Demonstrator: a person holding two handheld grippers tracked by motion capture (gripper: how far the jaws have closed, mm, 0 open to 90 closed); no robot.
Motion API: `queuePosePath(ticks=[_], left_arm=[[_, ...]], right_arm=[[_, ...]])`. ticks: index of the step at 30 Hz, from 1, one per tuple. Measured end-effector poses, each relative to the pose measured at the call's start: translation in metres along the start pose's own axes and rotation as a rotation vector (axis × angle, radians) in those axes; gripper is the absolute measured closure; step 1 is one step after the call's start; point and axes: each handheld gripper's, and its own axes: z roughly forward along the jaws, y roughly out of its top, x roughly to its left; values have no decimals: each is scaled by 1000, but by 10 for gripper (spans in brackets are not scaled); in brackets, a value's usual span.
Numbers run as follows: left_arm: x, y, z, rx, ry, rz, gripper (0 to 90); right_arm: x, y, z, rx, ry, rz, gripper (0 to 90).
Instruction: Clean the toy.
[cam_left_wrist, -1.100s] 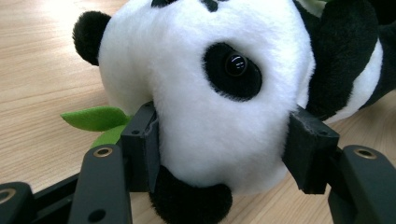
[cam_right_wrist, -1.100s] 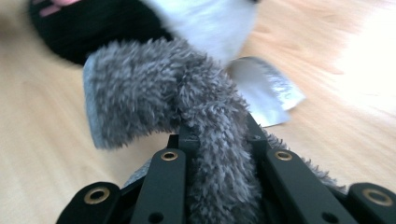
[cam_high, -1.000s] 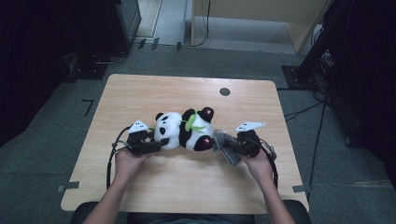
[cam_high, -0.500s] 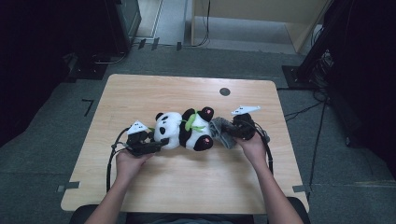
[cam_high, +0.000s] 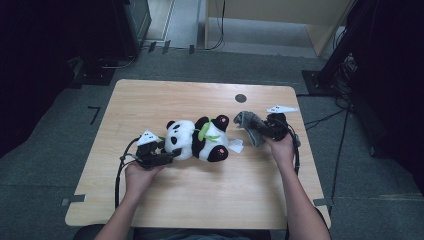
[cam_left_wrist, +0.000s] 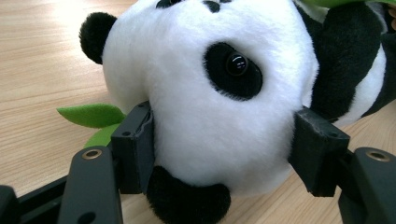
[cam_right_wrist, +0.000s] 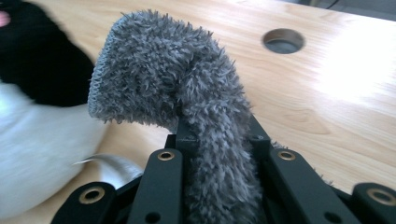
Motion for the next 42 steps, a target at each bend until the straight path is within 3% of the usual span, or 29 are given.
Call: queuePosePath(ticks=[3, 6, 8, 9, 10, 13, 16, 17, 18, 21, 23, 26, 31, 33, 42], left_arm=[[-1, -1, 0, -2, 9, 8, 316], [-2, 0, 0, 2, 16, 14, 313], [-2, 0, 0, 4, 18, 7, 302], [-2, 1, 0, 4, 16, 6, 298], [-2, 1, 0, 4, 16, 6, 296], [-1, 1, 0, 4, 11, 2, 289], [-1, 1, 1, 2, 6, 5, 274], [0, 1, 1, 2, 1, 5, 261], [1, 0, 1, 0, -3, 7, 261], [1, 0, 1, 0, -11, 16, 238], [2, -1, 1, 0, -13, 21, 230], [2, 0, 2, -1, -20, 22, 197], [4, 1, 2, 0, -25, 29, 187], [5, 1, 3, -2, -29, 32, 181], [6, 1, 3, -15, -29, 34, 177]], right_arm=[[-12, -2, 5, -16, -45, 7, 749], [-17, -3, 9, -15, -58, 15, 750], [-21, -4, 14, -10, -84, -6, 745], [-26, -5, 19, 9, -119, -19, 742], [-26, -5, 19, 9, -119, -19, 742], [-35, -8, 25, 7, -134, 14, 735], [-43, -12, 28, 6, -139, 56, 686], [-45, -13, 28, 11, -138, 59, 596], [-45, -13, 28, 11, -138, 59, 596], [-44, -12, 26, -21, -131, 62, 423], [-43, -11, 25, -29, -133, 57, 402], [-37, -6, 20, -52, -76, 63, 351], [-28, -3, 14, -49, -82, 29, 303], [-23, -3, 9, -44, -55, 39, 276], [-6, -3, -3, -41, -19, 26, 229]])
